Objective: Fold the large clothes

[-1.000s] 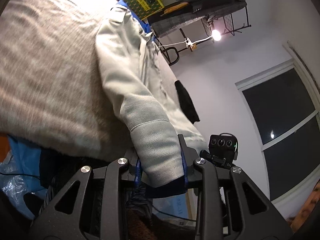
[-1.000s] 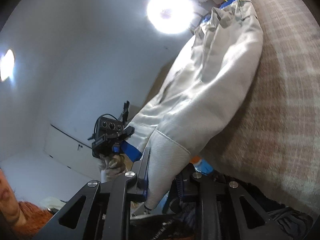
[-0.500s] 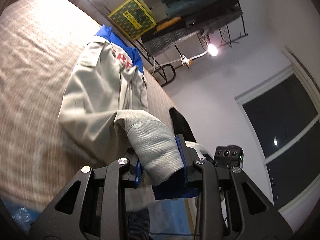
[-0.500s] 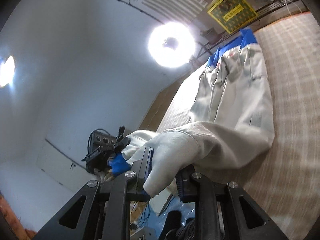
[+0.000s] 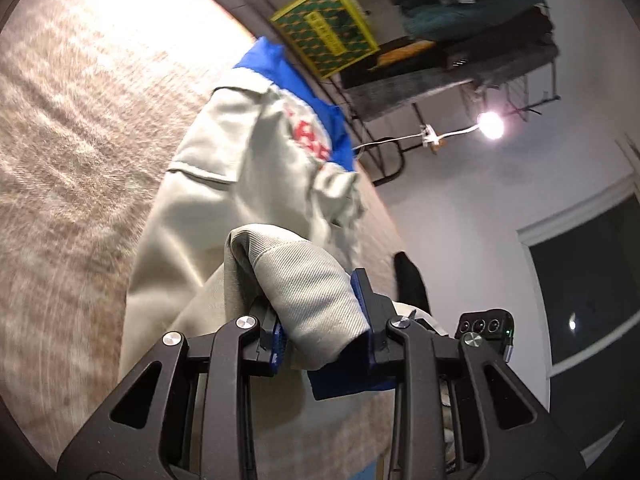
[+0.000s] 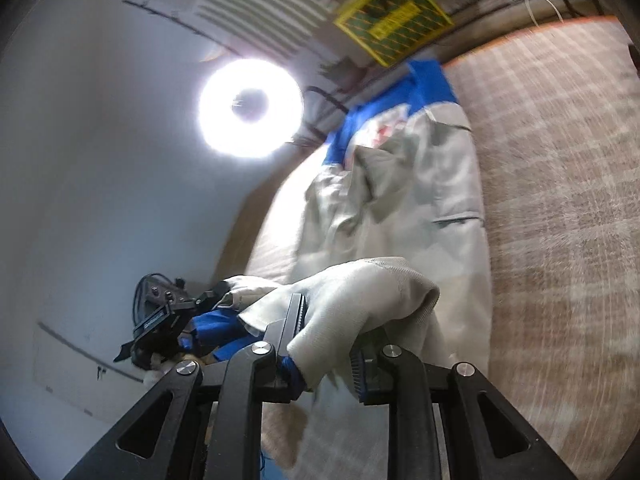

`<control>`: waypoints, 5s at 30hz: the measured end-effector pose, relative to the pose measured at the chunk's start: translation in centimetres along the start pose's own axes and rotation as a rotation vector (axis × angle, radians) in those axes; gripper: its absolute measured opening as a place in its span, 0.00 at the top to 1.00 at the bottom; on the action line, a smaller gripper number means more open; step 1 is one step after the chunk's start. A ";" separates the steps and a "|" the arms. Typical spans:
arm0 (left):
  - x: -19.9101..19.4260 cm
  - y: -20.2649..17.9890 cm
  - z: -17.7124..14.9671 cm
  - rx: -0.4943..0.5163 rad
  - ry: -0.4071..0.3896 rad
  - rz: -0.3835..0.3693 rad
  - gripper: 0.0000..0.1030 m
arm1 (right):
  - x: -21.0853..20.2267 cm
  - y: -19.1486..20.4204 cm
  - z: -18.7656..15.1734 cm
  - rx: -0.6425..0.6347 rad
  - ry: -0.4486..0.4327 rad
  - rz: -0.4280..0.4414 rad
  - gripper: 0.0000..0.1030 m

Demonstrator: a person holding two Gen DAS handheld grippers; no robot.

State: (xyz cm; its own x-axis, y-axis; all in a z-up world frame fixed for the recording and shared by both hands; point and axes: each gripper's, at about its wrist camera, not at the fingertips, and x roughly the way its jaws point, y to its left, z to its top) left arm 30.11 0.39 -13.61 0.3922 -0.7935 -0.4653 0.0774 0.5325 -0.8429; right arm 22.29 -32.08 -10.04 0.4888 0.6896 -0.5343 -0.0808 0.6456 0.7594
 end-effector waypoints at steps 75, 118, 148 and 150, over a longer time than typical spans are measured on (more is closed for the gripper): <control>17.9 -9.3 -1.8 0.507 0.168 0.372 0.97 | -2.5 -1.5 -9.7 -0.402 0.062 -0.111 0.87; 1.8 3.8 -0.2 0.315 -0.134 0.555 0.98 | 4.9 -0.6 0.2 -0.535 -0.034 -0.516 0.87; 8.8 -5.9 18.0 0.236 -0.087 0.305 0.46 | 0.2 -3.0 18.3 -0.313 -0.195 -0.253 0.43; 11.2 -4.4 19.5 0.213 -0.051 0.314 0.46 | 2.3 -4.8 20.1 -0.284 -0.176 -0.240 0.42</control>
State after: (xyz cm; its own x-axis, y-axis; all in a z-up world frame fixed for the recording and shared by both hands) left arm 52.00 -5.06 -9.87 0.4721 -0.5688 -0.6735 0.1324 0.8010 -0.5838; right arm 41.28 -40.23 -7.42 0.6625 0.4578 -0.5929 -0.1713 0.8631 0.4751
